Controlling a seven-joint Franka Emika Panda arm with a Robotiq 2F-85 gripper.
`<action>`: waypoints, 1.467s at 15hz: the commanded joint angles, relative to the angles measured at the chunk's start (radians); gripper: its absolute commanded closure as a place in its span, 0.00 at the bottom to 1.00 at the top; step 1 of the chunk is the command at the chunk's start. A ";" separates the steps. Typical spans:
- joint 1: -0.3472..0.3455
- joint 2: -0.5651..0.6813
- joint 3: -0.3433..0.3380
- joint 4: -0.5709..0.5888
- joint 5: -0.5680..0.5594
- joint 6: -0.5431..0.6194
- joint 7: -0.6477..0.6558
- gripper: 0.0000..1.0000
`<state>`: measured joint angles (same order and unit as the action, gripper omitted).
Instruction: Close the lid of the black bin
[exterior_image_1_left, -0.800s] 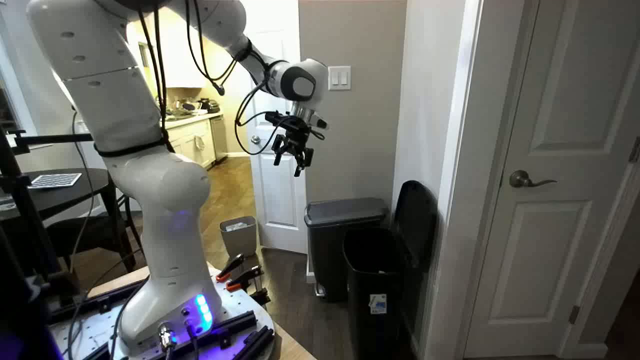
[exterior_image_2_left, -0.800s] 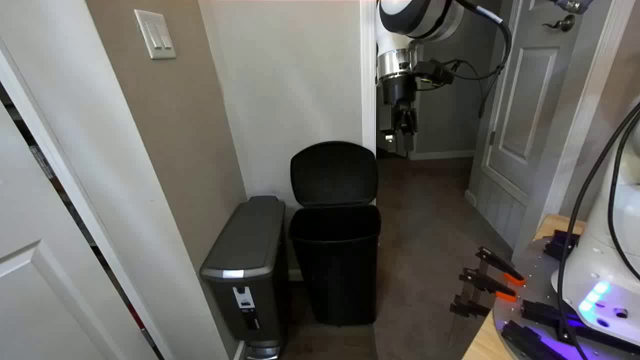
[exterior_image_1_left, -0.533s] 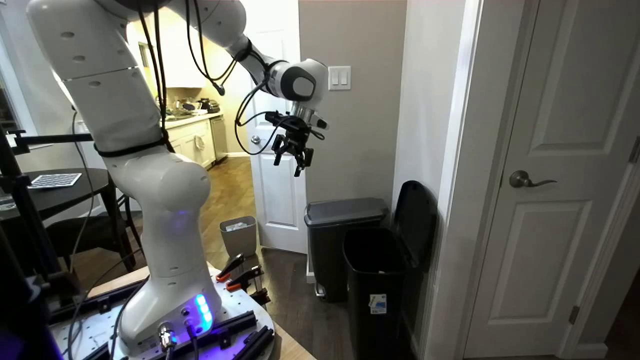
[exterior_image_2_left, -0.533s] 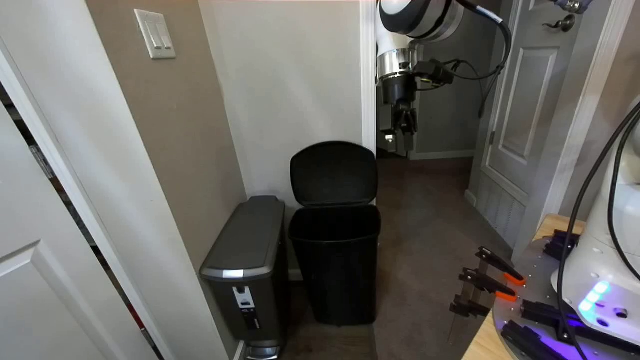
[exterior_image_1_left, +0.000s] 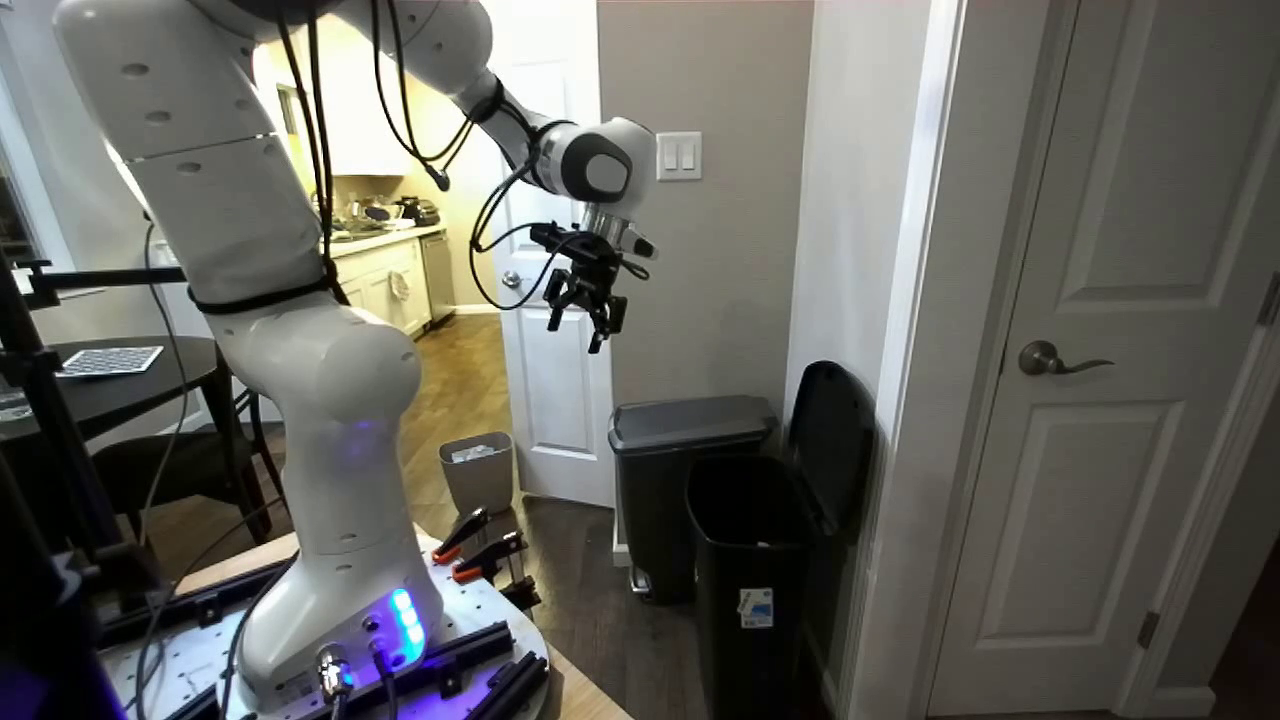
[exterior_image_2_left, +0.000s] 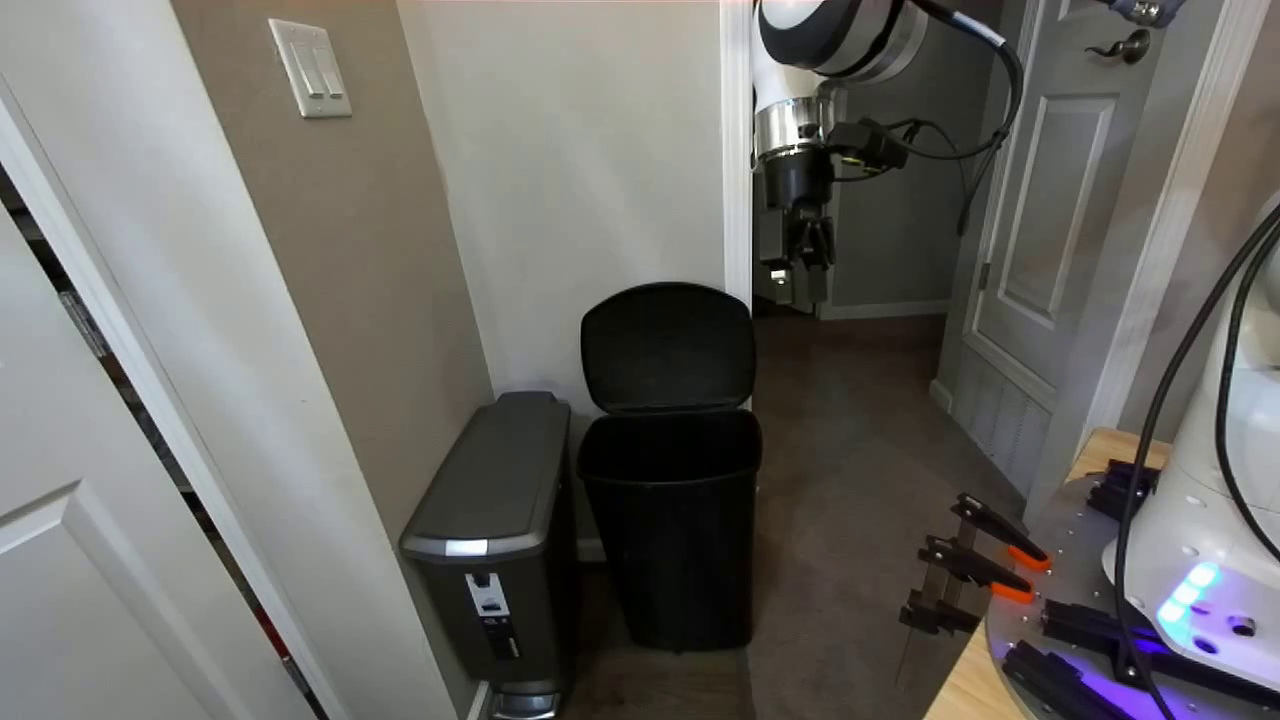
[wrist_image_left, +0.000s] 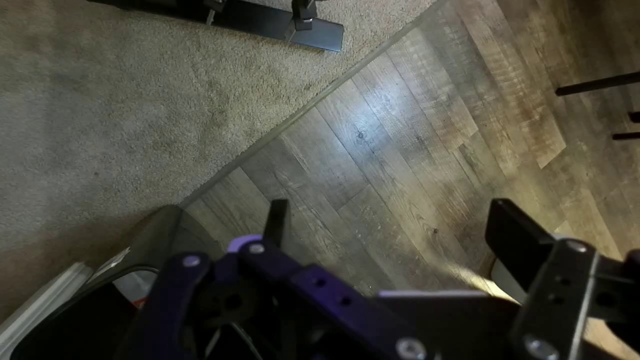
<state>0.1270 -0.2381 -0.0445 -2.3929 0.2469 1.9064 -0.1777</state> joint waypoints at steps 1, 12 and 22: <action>-0.023 0.001 0.022 0.001 0.004 -0.003 -0.004 0.00; -0.037 0.097 0.016 0.108 -0.022 -0.022 -0.026 0.00; -0.137 0.485 0.008 0.578 -0.013 -0.045 -0.180 0.00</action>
<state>0.0276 0.1264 -0.0514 -1.9749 0.2384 1.9076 -0.3198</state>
